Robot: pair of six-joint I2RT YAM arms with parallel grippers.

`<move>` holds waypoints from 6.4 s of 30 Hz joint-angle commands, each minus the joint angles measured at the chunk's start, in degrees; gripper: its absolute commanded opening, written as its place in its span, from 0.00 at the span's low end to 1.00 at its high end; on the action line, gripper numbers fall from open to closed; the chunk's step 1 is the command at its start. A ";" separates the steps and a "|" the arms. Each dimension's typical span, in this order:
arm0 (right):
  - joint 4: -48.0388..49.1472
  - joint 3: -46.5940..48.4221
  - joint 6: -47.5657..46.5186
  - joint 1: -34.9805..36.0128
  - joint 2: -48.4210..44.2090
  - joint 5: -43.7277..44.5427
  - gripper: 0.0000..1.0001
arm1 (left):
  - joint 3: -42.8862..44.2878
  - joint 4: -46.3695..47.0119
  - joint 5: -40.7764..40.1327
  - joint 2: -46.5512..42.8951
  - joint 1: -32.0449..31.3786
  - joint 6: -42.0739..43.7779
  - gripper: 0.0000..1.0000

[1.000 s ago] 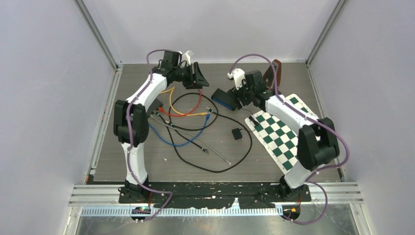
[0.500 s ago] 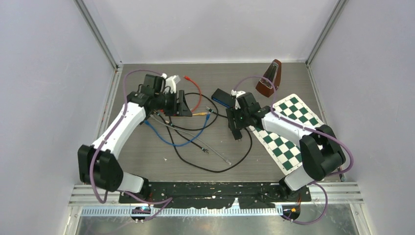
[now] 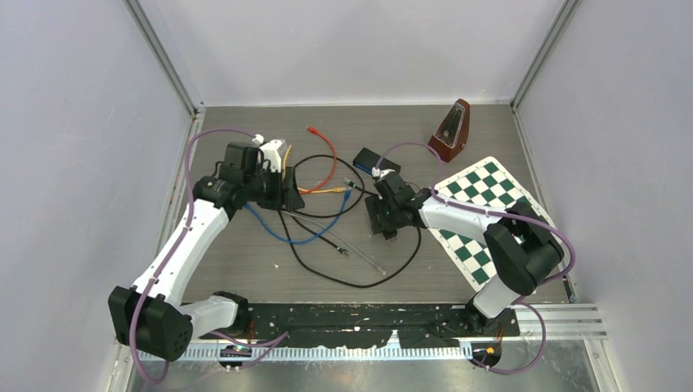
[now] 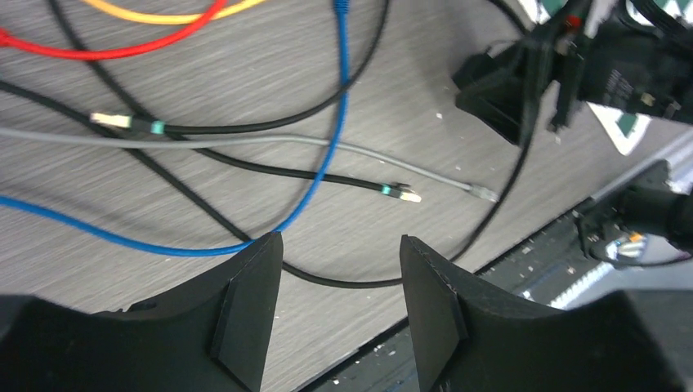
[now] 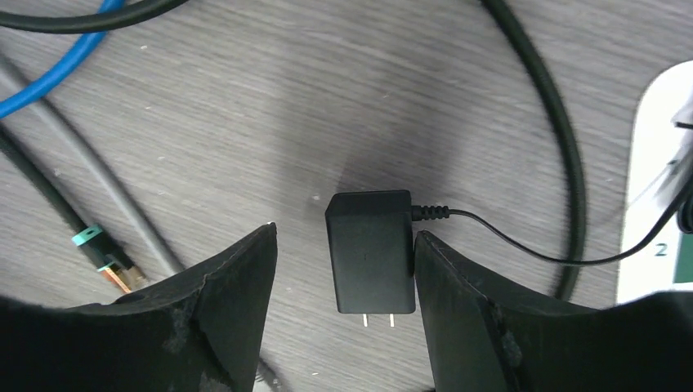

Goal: Insert the plug into the switch port
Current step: Move the plug to the center of the board, then pick up the connector from the center of the board.

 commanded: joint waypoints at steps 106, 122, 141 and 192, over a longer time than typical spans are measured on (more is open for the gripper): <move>6.31 26.82 -23.54 10.39 11.48 -8.07 0.57 | -18.03 0.43 -35.21 -37.86 3.39 -6.76 0.64; -7.62 50.31 -31.82 12.39 34.12 -9.74 0.51 | -19.28 1.99 -29.33 -38.78 3.39 -5.60 0.67; -3.72 47.51 -33.13 13.16 35.06 -7.95 0.36 | -21.22 2.65 -29.31 -39.33 3.38 -10.57 0.66; -4.82 43.23 -40.39 11.20 29.11 -11.98 0.11 | -17.96 4.36 -27.19 -31.43 3.75 -13.92 0.67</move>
